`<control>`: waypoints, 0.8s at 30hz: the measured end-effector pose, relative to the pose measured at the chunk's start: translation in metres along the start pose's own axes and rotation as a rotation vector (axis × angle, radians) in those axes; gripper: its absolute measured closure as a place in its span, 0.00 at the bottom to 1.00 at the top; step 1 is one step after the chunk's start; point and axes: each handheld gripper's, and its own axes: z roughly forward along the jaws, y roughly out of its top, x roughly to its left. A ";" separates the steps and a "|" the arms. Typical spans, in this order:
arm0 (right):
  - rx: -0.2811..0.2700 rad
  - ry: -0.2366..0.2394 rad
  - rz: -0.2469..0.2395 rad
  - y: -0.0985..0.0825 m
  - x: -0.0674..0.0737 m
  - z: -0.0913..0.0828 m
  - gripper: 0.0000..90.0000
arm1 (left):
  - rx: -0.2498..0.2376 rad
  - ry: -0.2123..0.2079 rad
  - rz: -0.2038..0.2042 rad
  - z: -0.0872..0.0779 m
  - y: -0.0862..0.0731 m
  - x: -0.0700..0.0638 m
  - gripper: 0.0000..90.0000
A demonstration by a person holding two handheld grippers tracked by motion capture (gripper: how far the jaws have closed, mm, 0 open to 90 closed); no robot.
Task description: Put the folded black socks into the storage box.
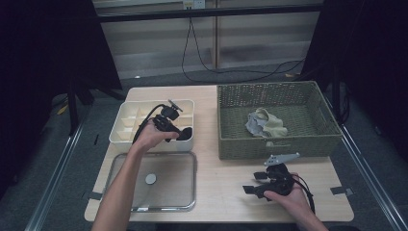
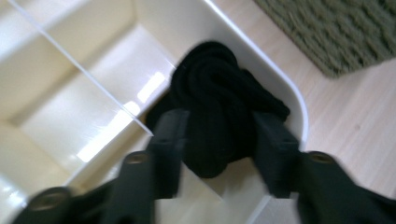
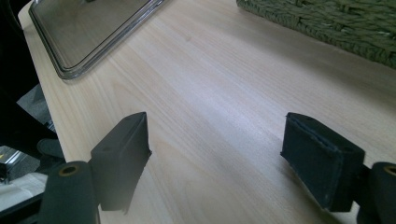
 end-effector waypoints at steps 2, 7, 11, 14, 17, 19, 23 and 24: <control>-0.003 0.001 0.005 0.001 0.000 0.000 0.26 | -0.035 0.000 -0.002 -0.008 -0.004 0.002 0.47; -0.014 0.000 0.020 0.001 -0.002 0.000 0.25 | -0.105 -0.004 -0.018 -0.025 -0.015 0.010 0.36; -0.029 -0.010 0.025 0.002 -0.003 0.000 0.25 | -0.155 -0.050 -0.030 -0.030 -0.025 0.012 0.27; -0.035 -0.014 0.026 0.002 -0.003 -0.001 0.25 | -0.171 -0.068 -0.030 -0.032 -0.030 0.010 0.22; -0.048 -0.018 0.033 0.001 -0.003 -0.002 0.26 | -0.225 -0.049 -0.039 -0.036 -0.036 0.003 0.20; -0.058 -0.016 0.029 0.001 -0.003 -0.004 0.25 | -0.273 -0.021 -0.025 -0.042 -0.041 -0.004 0.20; -0.072 -0.022 0.032 0.000 -0.004 -0.008 0.24 | -0.350 -0.022 -0.036 -0.052 -0.053 -0.014 0.20; -0.078 -0.026 0.035 -0.001 -0.004 -0.010 0.24 | -0.348 -0.013 -0.027 -0.053 -0.056 -0.016 0.20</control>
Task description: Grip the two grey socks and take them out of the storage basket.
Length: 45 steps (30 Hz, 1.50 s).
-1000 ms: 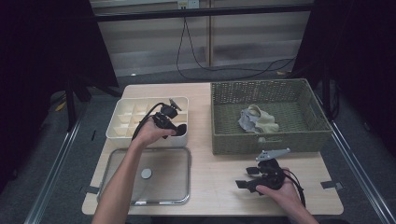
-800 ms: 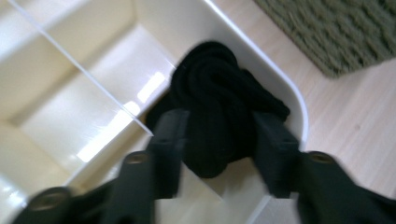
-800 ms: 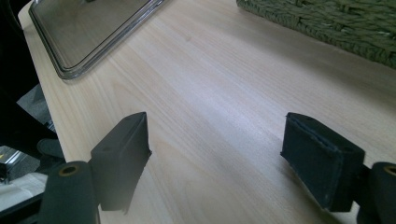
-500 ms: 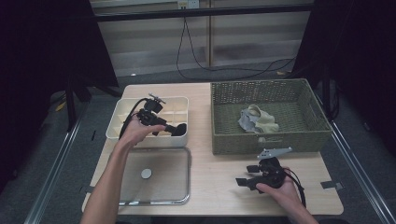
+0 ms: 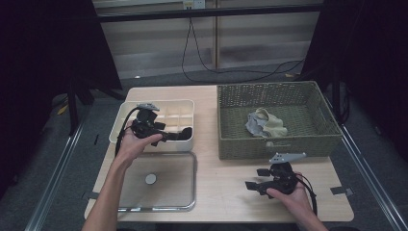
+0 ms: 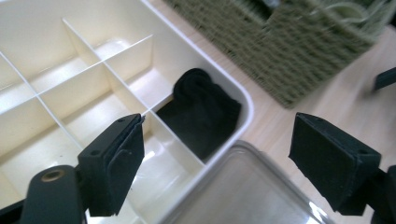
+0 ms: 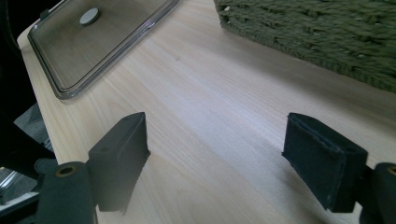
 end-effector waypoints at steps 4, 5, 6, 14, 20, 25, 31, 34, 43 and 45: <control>-0.025 -0.010 0.006 0.002 -0.002 -0.004 0.24 | -0.012 0.022 0.025 -0.006 -0.013 -0.008 0.19; -0.031 -0.013 0.016 0.003 -0.002 -0.004 0.24 | -0.009 0.028 0.031 -0.007 -0.016 -0.009 0.18; -0.033 -0.021 0.019 0.004 -0.003 -0.003 0.24 | -0.012 0.028 0.035 -0.008 -0.018 -0.009 0.18; -0.052 -0.032 0.017 0.014 -0.005 -0.002 0.24 | -0.071 0.021 0.030 -0.015 -0.041 -0.019 0.09; -0.066 -0.037 0.013 0.014 -0.003 -0.011 0.25 | -0.114 -0.007 0.032 -0.011 -0.058 -0.035 0.06; -0.093 -0.048 0.026 0.015 -0.006 -0.020 0.28 | -0.145 0.028 0.018 -0.011 -0.072 -0.047 0.06; -0.114 -0.048 0.014 0.017 -0.006 -0.026 0.35 | -0.188 0.029 -0.036 -0.014 -0.091 -0.056 0.05; -0.111 -0.046 0.014 0.019 -0.005 -0.027 0.35 | -0.206 0.055 -0.050 -0.015 -0.101 -0.060 0.06; -0.131 -0.001 0.016 0.023 -0.003 -0.036 0.41 | -0.187 0.052 -0.031 -0.013 -0.133 -0.081 0.06; -0.137 -0.005 -0.002 0.025 -0.003 -0.037 0.43 | -0.188 0.033 -0.022 -0.013 -0.137 -0.084 0.06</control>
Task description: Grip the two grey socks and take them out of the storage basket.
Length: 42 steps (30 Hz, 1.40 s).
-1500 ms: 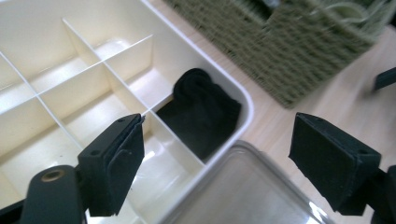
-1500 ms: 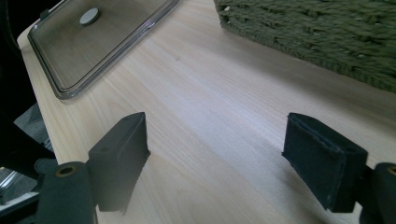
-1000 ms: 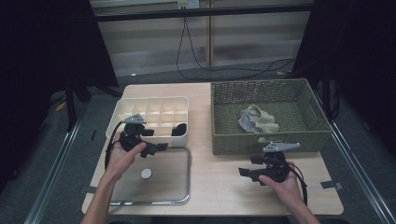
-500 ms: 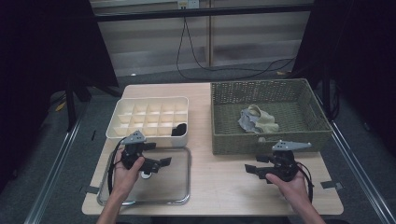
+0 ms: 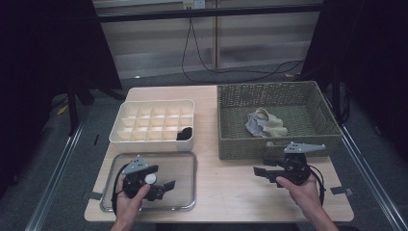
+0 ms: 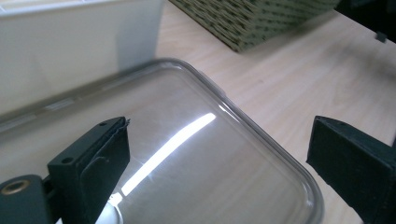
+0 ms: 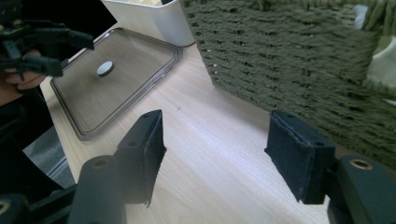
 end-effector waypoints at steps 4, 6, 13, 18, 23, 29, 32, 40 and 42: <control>-0.024 0.002 -0.009 0.006 0.001 -0.004 0.45 | 0.012 0.001 0.000 0.002 -0.007 -0.002 0.06; -0.033 0.005 -0.011 0.012 0.000 -0.007 0.43 | 0.031 0.022 0.023 0.003 -0.007 -0.001 0.07; -0.052 0.017 -0.044 0.039 -0.002 -0.015 0.47 | 0.029 0.006 -0.001 0.003 -0.010 -0.002 0.08; -0.050 -0.004 -0.056 0.060 -0.011 -0.019 0.52 | 0.048 0.009 0.022 0.009 -0.009 -0.006 0.08; -0.022 -0.034 -0.075 0.081 -0.022 -0.016 0.55 | 0.053 -0.009 0.018 0.010 -0.010 -0.005 0.08; 0.024 -0.066 -0.104 0.105 -0.033 -0.004 0.58 | 0.043 -0.004 0.018 0.007 -0.011 -0.005 0.08; 0.064 -0.081 -0.105 0.114 -0.041 0.003 0.58 | 0.041 -0.001 0.012 0.006 -0.012 -0.004 0.08; 0.141 -0.127 -0.065 0.137 -0.063 0.022 0.50 | 0.068 -0.002 0.020 0.009 -0.012 -0.004 0.08; 0.151 -0.139 -0.056 0.140 -0.068 0.027 0.51 | 0.068 -0.005 0.027 0.008 -0.012 -0.004 0.08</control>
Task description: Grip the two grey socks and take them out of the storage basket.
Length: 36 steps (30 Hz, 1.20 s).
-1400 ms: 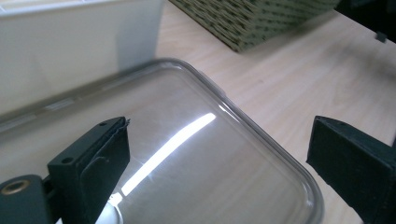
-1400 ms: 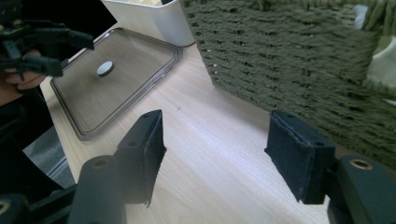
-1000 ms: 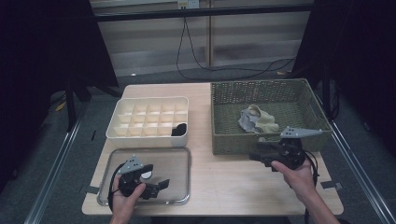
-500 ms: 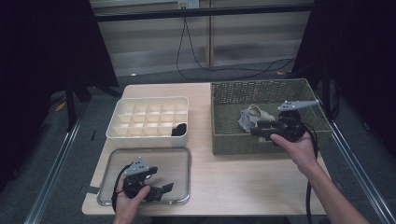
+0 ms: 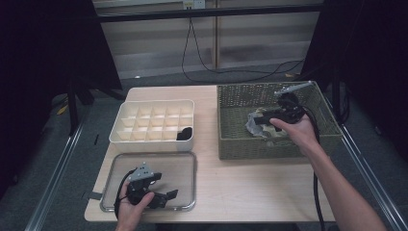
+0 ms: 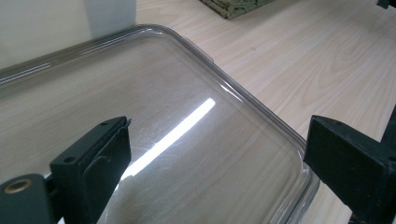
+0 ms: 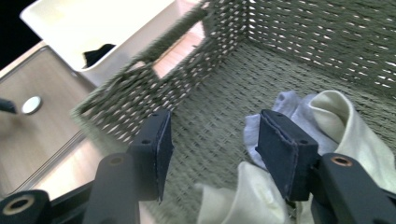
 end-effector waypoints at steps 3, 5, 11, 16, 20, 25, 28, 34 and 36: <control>0.020 -0.023 0.006 0.005 -0.009 0.008 0.52 | 0.001 0.000 0.001 0.000 0.000 0.000 0.08; 0.041 -0.023 0.011 0.007 -0.014 0.012 0.55 | 0.001 -0.002 0.001 -0.001 0.000 0.001 0.08; 0.096 -0.040 0.016 0.010 -0.026 0.023 0.62 | 0.005 0.005 0.007 0.001 0.000 0.002 0.08; 0.143 -0.072 0.006 0.014 -0.029 0.034 0.67 | -0.001 0.002 0.006 0.000 0.000 0.002 0.08; 0.172 -0.084 0.018 0.017 -0.037 0.046 0.69 | 0.004 -0.001 0.010 0.000 0.000 0.000 0.08; 0.211 -0.090 0.054 0.015 -0.048 0.066 0.70 | 0.003 -0.002 0.011 0.000 0.000 0.001 0.08; 0.240 -0.102 0.058 0.016 -0.050 0.070 0.71 | 0.000 0.000 0.007 -0.001 0.000 0.002 0.08; 0.280 -0.121 0.079 0.014 -0.058 0.082 0.70 | 0.003 -0.011 0.009 0.001 0.000 -0.002 0.08; 0.317 -0.133 0.066 0.012 -0.059 0.088 0.72 | 0.007 -0.015 0.013 0.001 0.000 -0.002 0.08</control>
